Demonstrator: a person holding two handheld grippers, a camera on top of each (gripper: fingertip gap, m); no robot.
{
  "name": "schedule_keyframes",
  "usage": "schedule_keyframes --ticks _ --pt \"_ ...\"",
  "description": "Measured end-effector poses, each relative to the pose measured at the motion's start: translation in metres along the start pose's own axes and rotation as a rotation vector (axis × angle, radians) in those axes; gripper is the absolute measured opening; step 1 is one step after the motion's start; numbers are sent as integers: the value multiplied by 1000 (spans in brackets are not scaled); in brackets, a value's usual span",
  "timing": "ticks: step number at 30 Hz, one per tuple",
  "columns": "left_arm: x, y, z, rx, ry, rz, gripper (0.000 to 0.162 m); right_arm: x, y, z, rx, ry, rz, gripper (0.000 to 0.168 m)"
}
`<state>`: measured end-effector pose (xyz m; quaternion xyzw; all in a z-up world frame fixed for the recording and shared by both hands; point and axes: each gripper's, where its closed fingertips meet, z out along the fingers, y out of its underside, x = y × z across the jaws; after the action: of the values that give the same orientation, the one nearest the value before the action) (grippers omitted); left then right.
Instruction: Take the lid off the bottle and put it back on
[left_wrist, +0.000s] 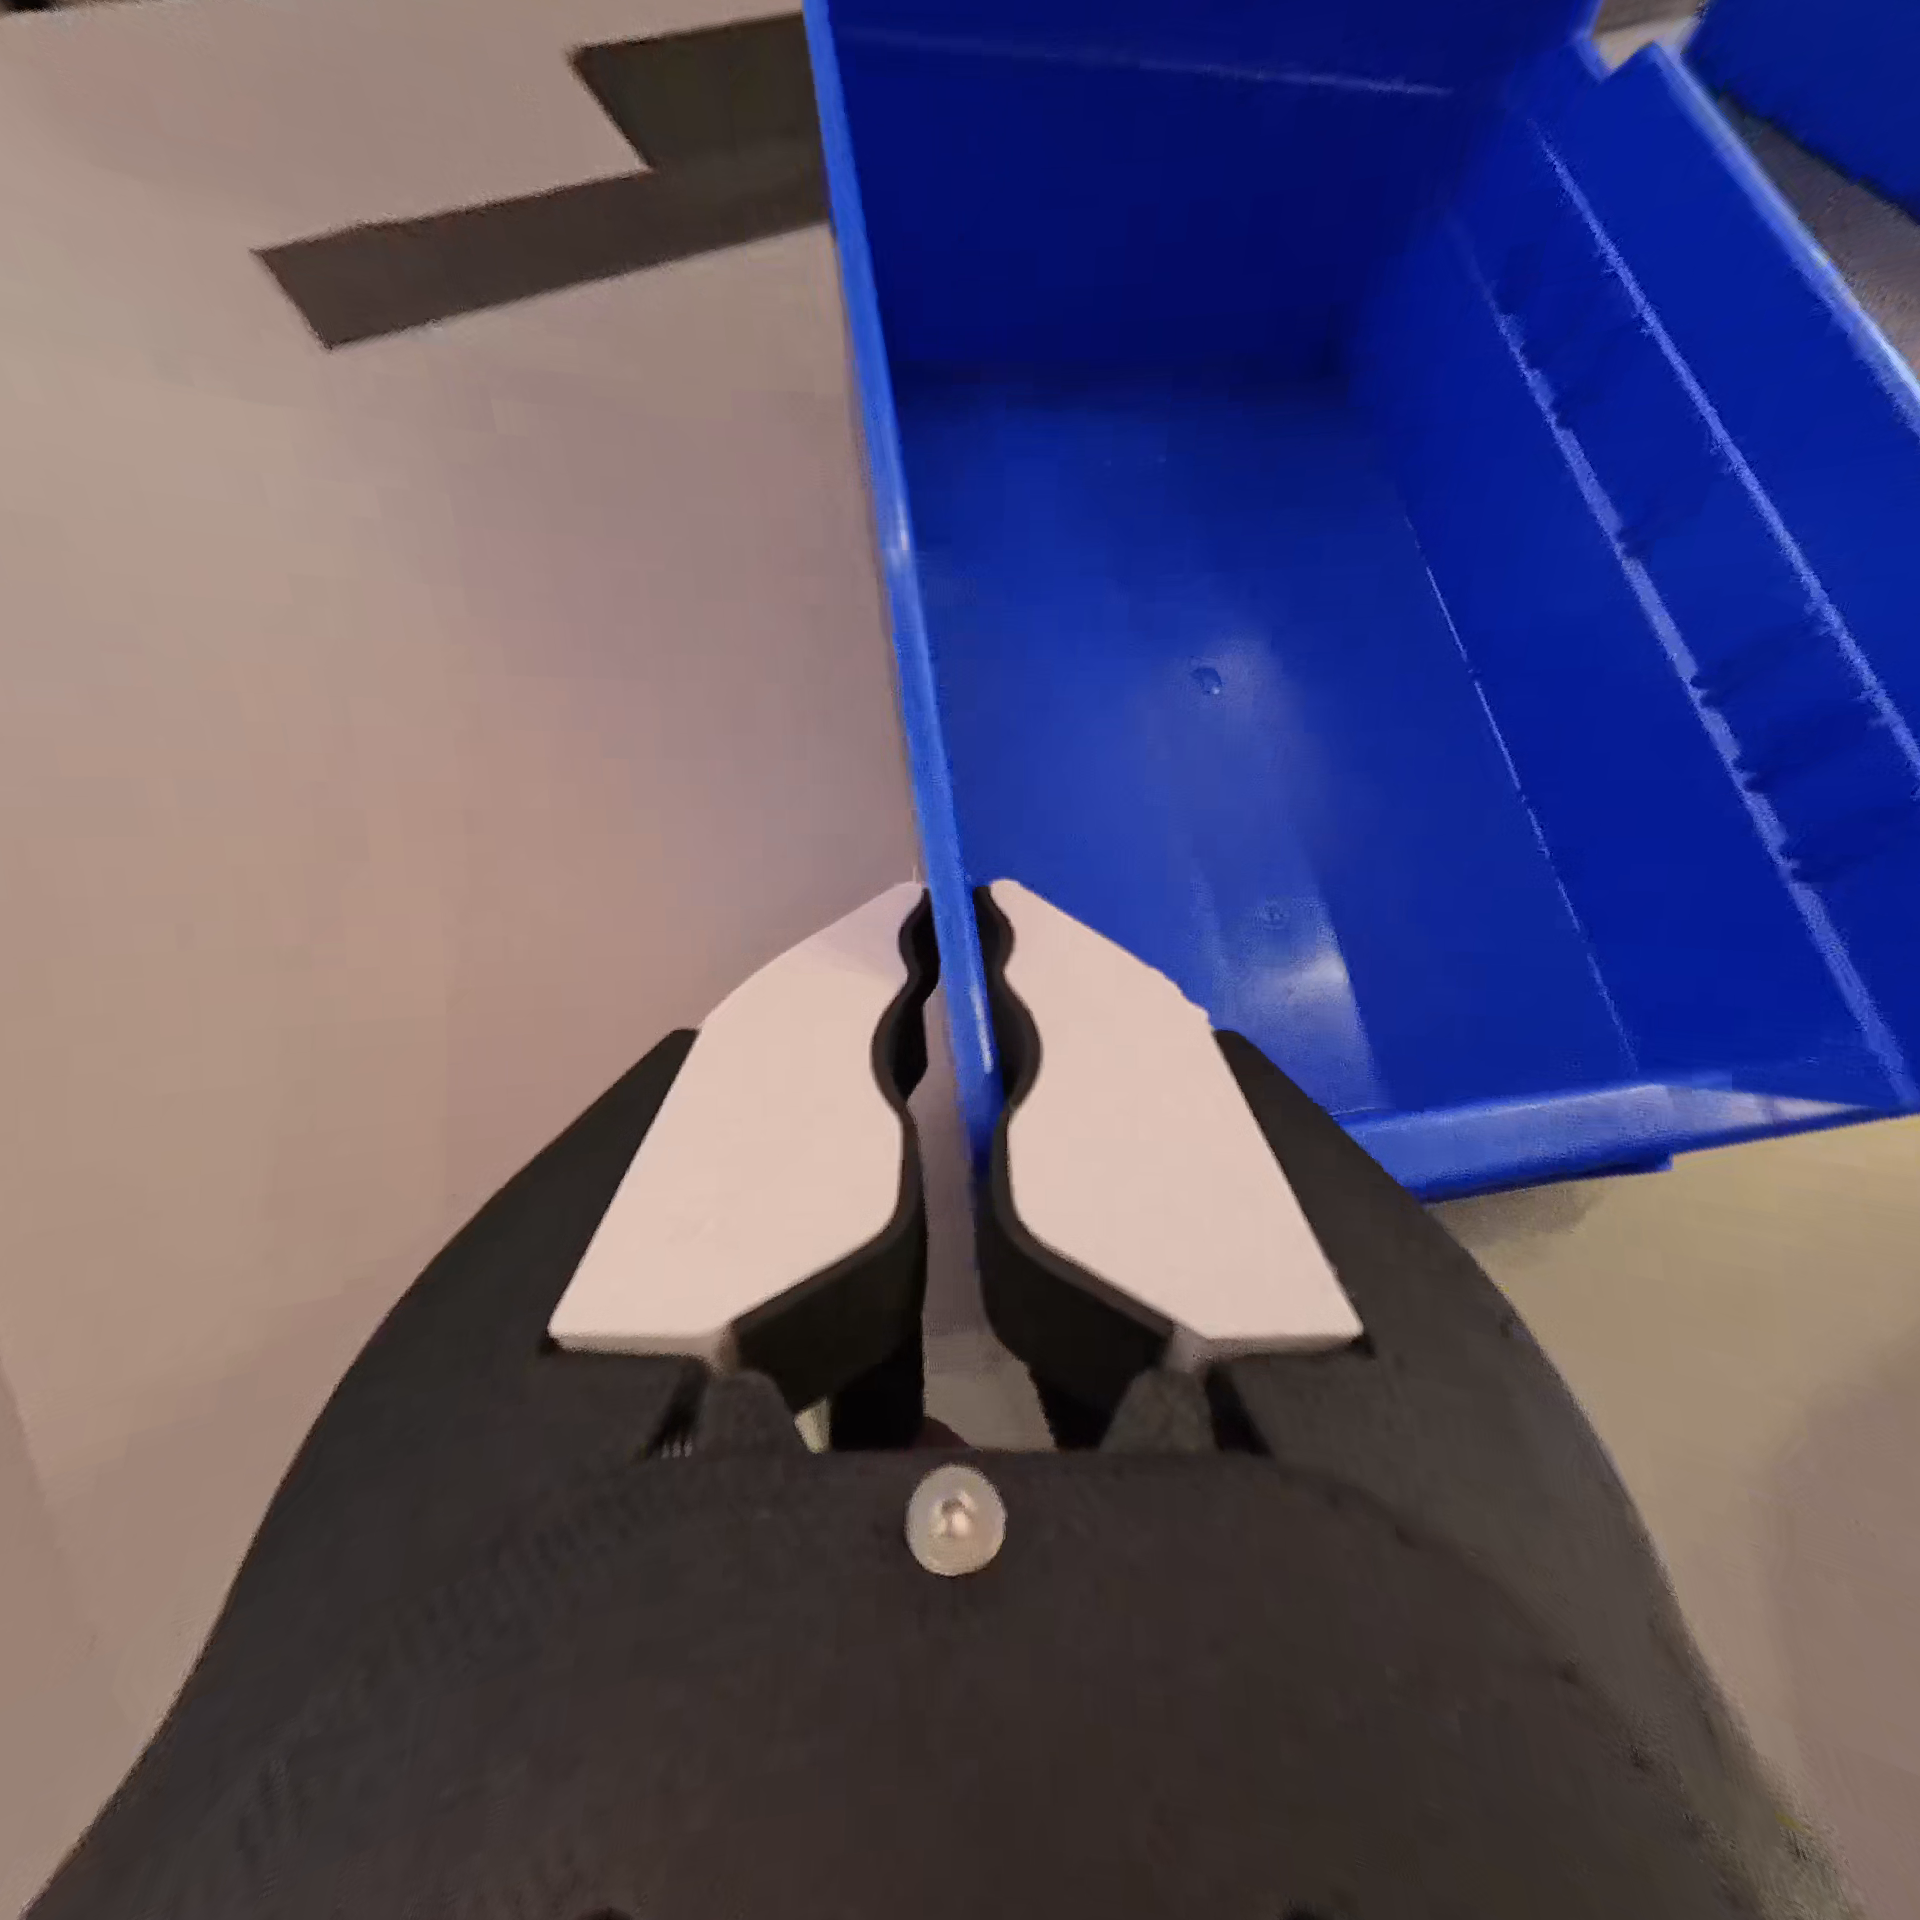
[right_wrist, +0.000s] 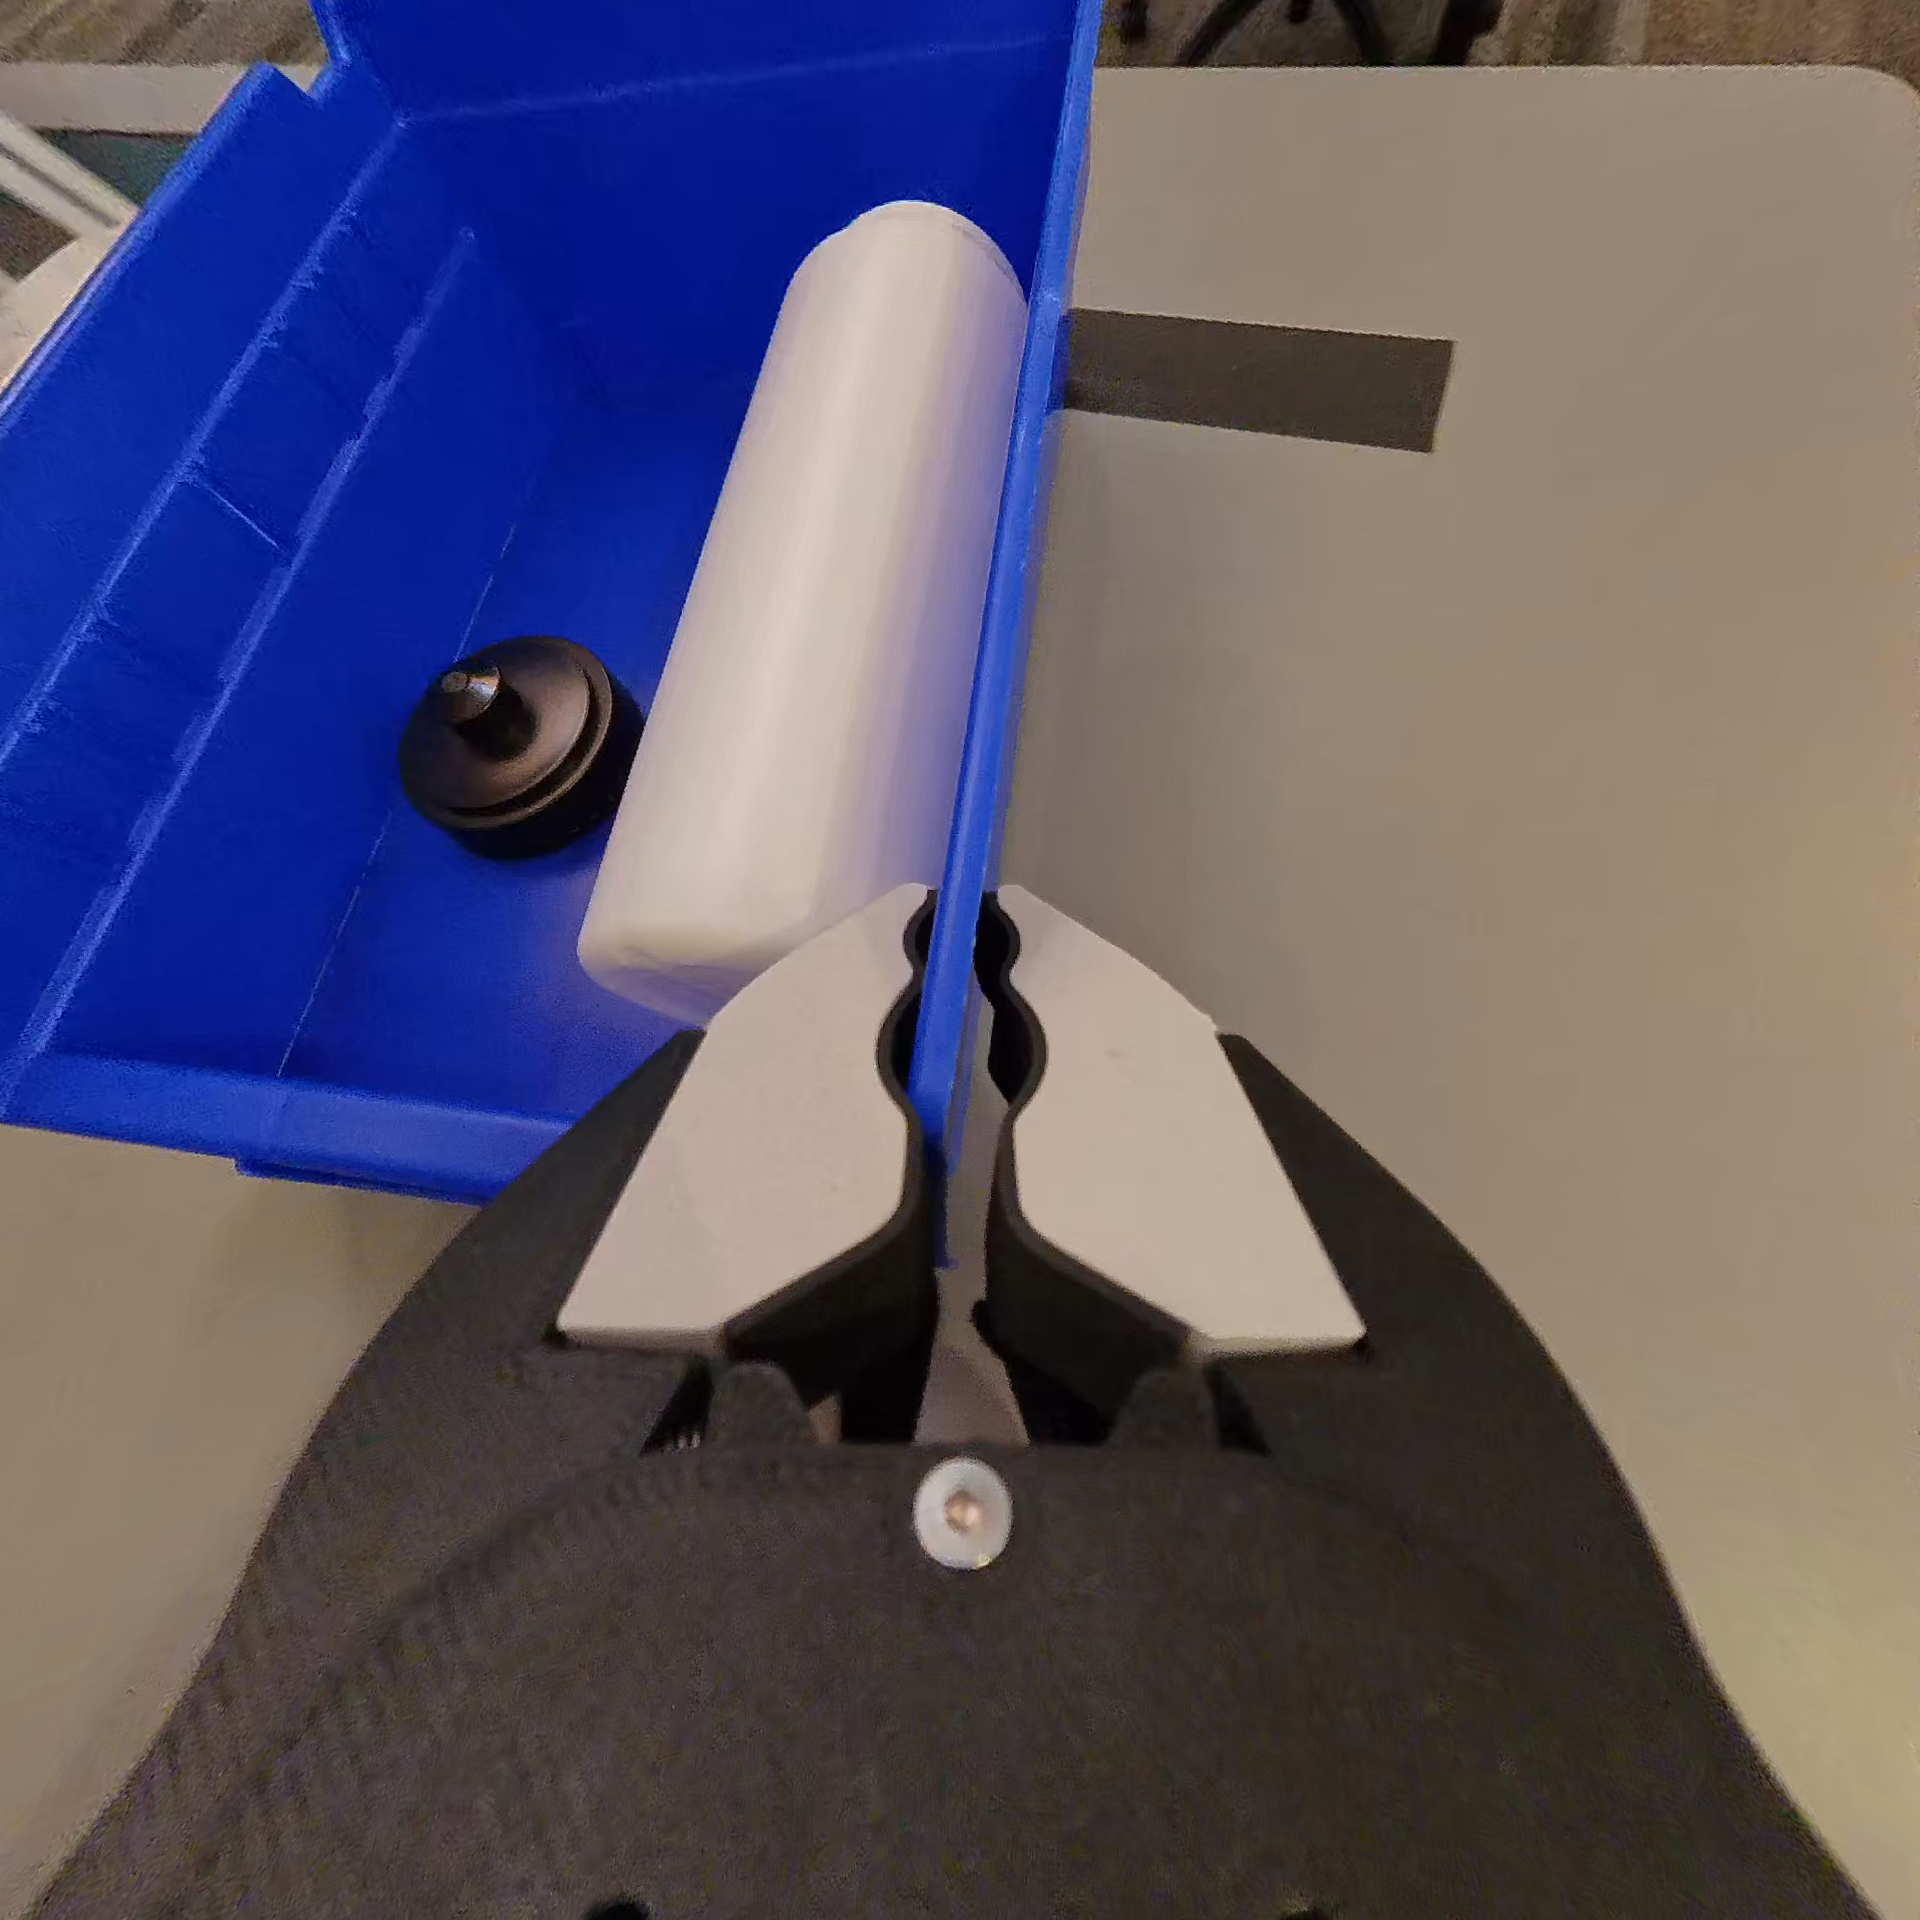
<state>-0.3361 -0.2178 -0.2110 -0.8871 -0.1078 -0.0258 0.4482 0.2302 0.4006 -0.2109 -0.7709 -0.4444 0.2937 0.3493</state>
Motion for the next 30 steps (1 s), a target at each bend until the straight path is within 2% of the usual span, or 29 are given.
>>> schedule_keyframes --ticks 5,12,22,30 --pt "47 23 -19 -33 211 45 7 -22 10 -7 -23 -112 -68 7" --pt "114 41 -28 -99 391 149 7 -64 21 -13 -42 -292 -182 7" --pt "209 34 4 -140 641 299 8 -142 20 7 -43 -560 -316 7" --pt "261 29 22 -174 789 385 8 -203 8 39 -59 -710 -425 7"
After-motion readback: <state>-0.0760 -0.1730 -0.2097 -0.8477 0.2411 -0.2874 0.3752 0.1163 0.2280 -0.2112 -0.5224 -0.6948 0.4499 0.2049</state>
